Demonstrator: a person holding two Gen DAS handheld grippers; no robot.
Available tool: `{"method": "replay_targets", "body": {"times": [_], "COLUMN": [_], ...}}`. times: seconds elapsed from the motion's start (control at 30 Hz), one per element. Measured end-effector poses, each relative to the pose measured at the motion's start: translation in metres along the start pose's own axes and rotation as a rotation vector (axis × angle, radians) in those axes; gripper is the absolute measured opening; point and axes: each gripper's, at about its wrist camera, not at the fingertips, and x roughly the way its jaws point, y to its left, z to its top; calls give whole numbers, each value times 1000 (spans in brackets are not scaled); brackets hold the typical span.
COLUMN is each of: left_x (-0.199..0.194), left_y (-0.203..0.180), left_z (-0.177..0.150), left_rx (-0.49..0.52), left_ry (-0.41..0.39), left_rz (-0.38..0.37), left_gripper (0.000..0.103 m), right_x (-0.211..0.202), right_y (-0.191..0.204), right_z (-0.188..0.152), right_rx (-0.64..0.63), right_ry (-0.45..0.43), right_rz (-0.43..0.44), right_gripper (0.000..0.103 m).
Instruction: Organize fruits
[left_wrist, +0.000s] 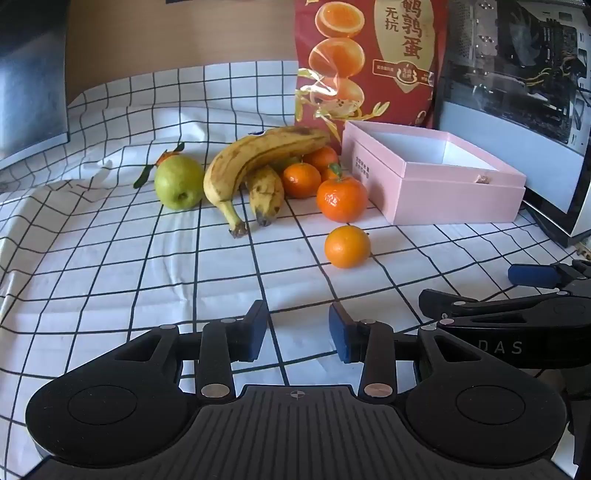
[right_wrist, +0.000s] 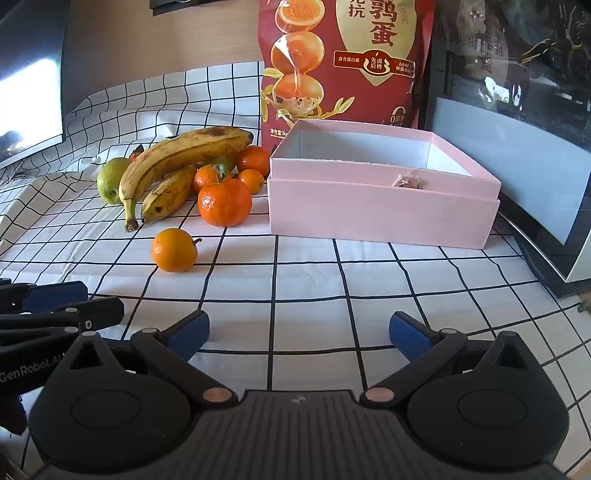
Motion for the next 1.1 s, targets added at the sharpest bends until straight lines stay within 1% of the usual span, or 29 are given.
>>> {"method": "replay_targets", "body": {"times": [1.1], "left_x": [0], "left_y": [0], "left_z": [0], "left_rx": [-7], "left_ry": [4], "left_rz": [-3], "left_gripper": [42], "right_x": [0], "right_y": [-1], "right_z": [0], "right_rx": [2], "right_ry": [-4], "right_rz": [4], "right_gripper": [103]}}
